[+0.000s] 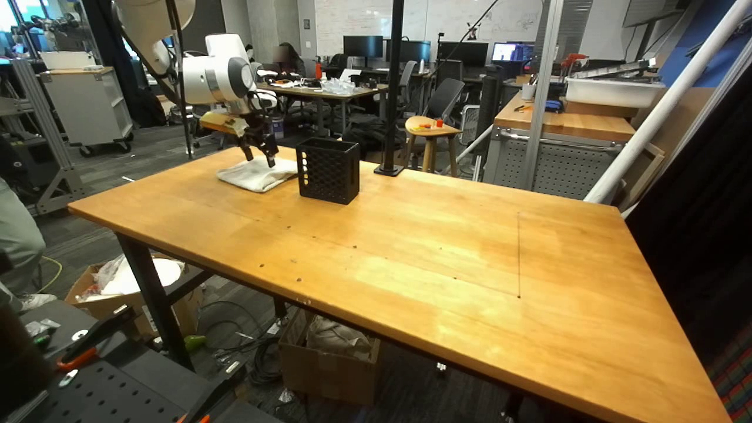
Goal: Put the white towel into the box
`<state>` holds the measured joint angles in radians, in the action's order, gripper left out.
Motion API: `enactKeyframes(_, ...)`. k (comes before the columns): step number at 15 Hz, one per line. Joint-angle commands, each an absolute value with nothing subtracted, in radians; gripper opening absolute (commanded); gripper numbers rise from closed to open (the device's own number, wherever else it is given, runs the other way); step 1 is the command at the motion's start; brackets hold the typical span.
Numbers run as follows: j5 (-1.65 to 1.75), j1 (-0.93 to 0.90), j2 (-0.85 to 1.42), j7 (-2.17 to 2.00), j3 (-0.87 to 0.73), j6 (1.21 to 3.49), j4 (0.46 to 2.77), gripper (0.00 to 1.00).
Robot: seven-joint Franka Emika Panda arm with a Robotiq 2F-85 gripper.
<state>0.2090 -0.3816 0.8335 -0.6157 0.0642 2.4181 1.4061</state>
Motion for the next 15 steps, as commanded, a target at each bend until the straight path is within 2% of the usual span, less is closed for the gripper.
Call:
enactKeyframes(1,0.156,-0.412,0.907,-0.640,0.034,2.502,1.377,1.00)
enactKeyframes(3,0.135,-0.417,0.917,-0.648,0.030,2.549,1.398,1.00)
enactKeyframes(4,0.128,-0.420,0.919,-0.652,0.023,2.559,1.401,0.89)
enactKeyframes(5,0.127,-0.426,0.905,-0.651,0.020,2.566,1.414,0.73)
enactKeyframes(13,0.158,-0.474,0.793,-0.653,-0.034,2.512,1.484,0.12)
enactKeyframes(15,0.173,-0.483,0.736,-0.645,-0.045,2.488,1.532,0.00)
